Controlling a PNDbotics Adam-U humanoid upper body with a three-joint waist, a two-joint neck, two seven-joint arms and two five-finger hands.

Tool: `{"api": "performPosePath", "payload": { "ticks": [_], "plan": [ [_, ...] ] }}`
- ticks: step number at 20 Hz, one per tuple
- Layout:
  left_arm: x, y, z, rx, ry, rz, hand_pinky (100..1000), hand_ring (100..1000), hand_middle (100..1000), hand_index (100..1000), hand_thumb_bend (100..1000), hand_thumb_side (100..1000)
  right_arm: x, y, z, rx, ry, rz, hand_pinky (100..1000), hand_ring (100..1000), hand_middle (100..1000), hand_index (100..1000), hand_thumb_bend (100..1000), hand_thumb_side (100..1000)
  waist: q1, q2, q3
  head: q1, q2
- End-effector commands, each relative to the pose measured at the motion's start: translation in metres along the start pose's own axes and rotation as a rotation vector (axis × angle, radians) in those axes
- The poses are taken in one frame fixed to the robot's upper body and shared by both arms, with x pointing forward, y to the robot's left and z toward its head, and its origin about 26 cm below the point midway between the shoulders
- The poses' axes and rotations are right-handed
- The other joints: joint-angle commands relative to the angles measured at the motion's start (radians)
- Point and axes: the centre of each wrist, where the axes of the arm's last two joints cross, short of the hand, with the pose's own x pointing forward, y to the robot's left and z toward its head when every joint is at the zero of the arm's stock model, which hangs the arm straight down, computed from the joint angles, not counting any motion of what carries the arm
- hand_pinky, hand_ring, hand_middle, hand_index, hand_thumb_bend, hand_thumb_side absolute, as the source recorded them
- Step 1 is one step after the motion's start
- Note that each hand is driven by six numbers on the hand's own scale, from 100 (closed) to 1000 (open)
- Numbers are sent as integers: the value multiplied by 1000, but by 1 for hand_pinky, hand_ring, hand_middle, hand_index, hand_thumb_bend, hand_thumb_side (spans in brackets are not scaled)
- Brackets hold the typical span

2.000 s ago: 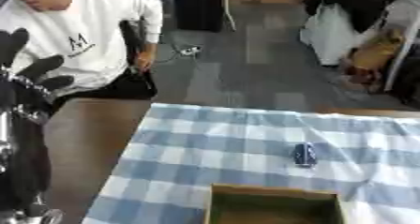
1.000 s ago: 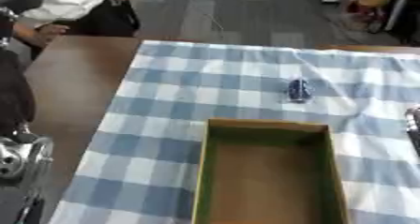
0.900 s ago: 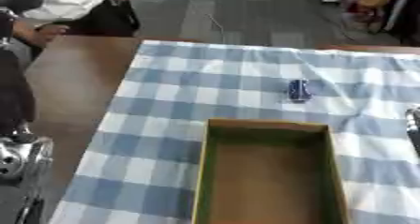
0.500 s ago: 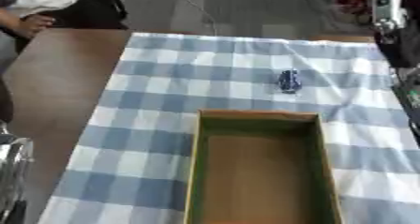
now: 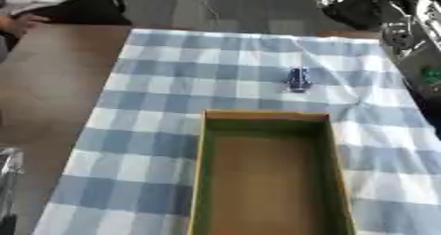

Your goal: Pick up objects on the table and place them in the box.

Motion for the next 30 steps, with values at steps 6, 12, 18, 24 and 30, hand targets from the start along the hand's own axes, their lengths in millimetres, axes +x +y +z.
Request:
{"api": "performPosePath", "payload": {
  "ticks": [6, 12, 18, 24, 30],
  "plan": [
    [3, 4, -5, -8, -20, -7, 679, 738, 949, 1000, 289, 1000, -31, 12, -13, 118, -53, 192, 906, 880, 1000, 937, 100, 1000, -13, -5, 17, -17, -30],
    [4, 3, -6, -9, -25, -1, 680, 739, 949, 1000, 290, 1000, -48, 29, -2, 180, -58, 316, 1000, 928, 1000, 947, 100, 1000, -21, 0, 28, -20, -29],
    [5, 1, -7, -11, -31, 9, 681, 738, 948, 1000, 292, 1000, -62, 47, 17, 252, -31, 381, 991, 928, 1000, 948, 100, 1000, -23, -3, 35, -123, -33],
    [5, 1, -8, -11, -32, 11, 681, 739, 947, 1000, 291, 1000, -64, 59, 25, 277, -31, 392, 979, 922, 1000, 949, 100, 1000, -21, 1, 38, -105, -158],
    [5, 1, -8, -10, -33, 12, 681, 739, 947, 1000, 290, 1000, -62, 69, 32, 308, -61, 359, 932, 912, 1000, 951, 100, 1000, -19, 6, 38, -81, -260]
  ]
}}
